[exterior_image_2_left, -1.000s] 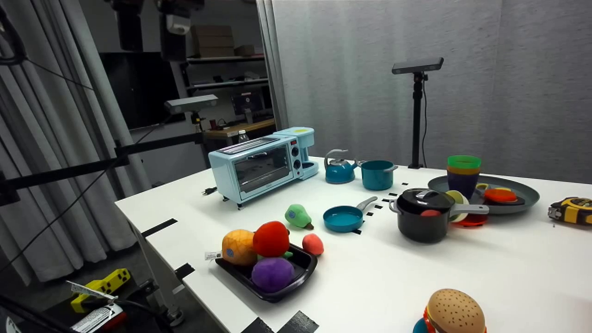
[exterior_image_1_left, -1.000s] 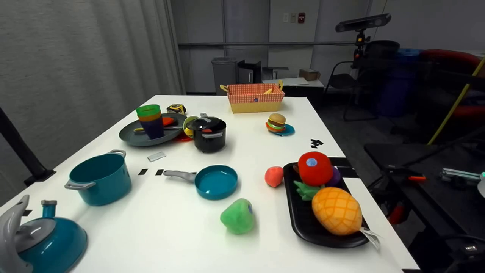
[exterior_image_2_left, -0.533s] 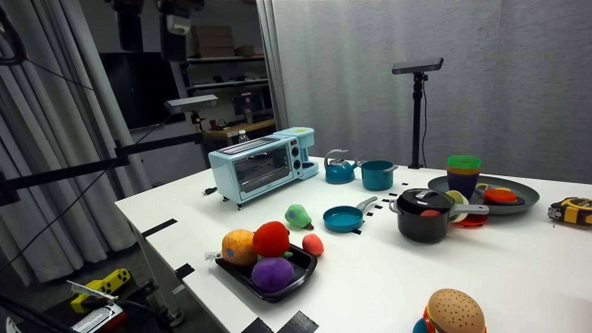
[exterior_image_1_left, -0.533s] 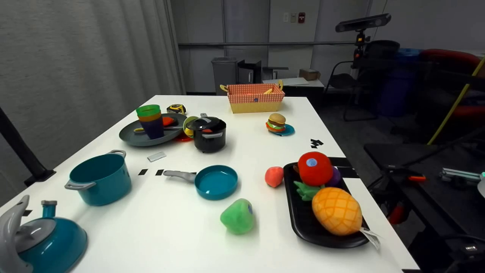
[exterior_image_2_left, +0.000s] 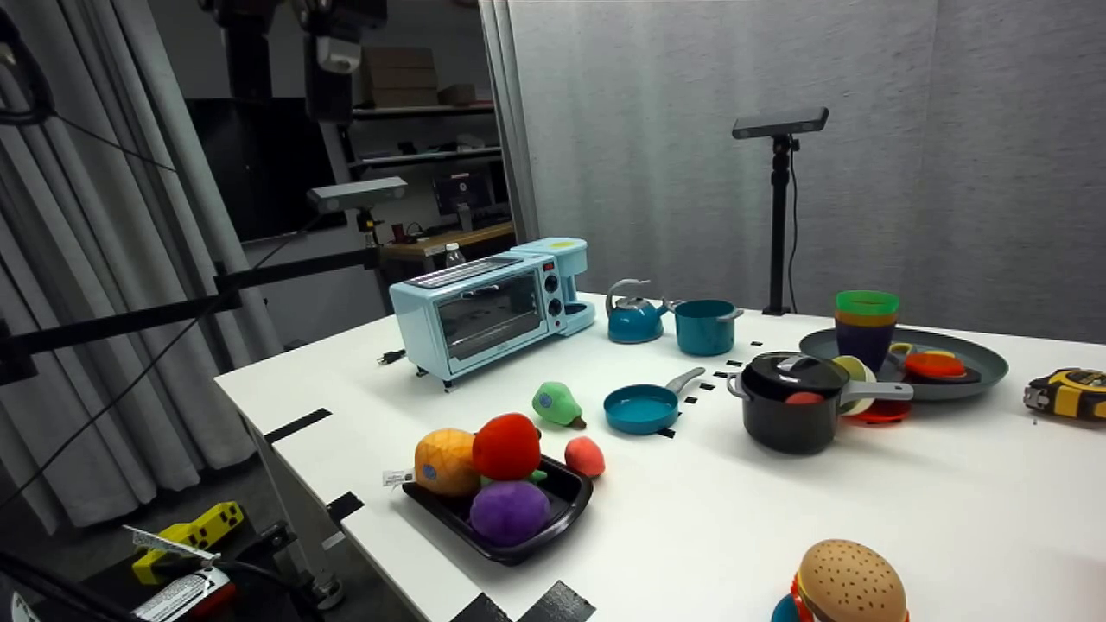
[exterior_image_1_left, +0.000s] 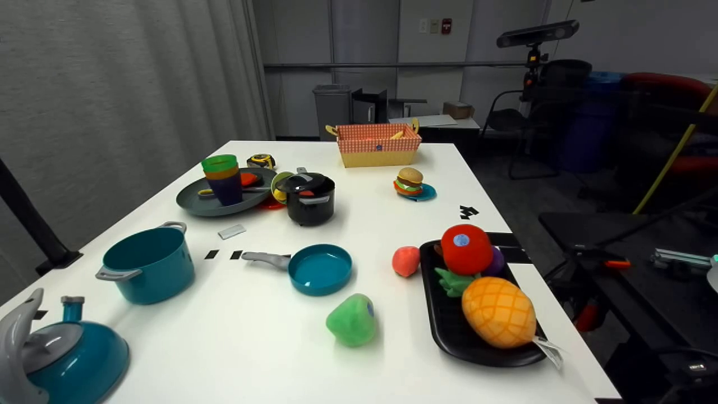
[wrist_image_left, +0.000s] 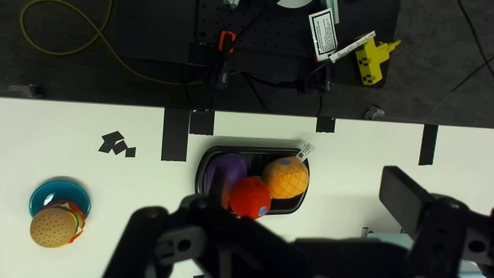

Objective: Take the lid off the pot and put it on the pan

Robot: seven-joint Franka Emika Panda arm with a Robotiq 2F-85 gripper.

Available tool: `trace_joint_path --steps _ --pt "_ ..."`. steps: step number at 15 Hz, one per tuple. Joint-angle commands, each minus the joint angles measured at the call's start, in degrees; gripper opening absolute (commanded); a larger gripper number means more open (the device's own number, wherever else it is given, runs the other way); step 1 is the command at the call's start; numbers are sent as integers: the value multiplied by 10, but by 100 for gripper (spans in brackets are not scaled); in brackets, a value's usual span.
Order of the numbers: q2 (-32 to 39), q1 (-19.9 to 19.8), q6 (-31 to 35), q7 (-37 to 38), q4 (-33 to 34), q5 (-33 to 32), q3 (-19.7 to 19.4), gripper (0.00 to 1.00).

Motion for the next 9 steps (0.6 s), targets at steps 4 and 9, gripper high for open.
trace_joint_path --steps 4,9 --pt "60 -20 94 -3 -14 -4 13 100" --pt "121 -26 210 -4 -11 -9 21 100"
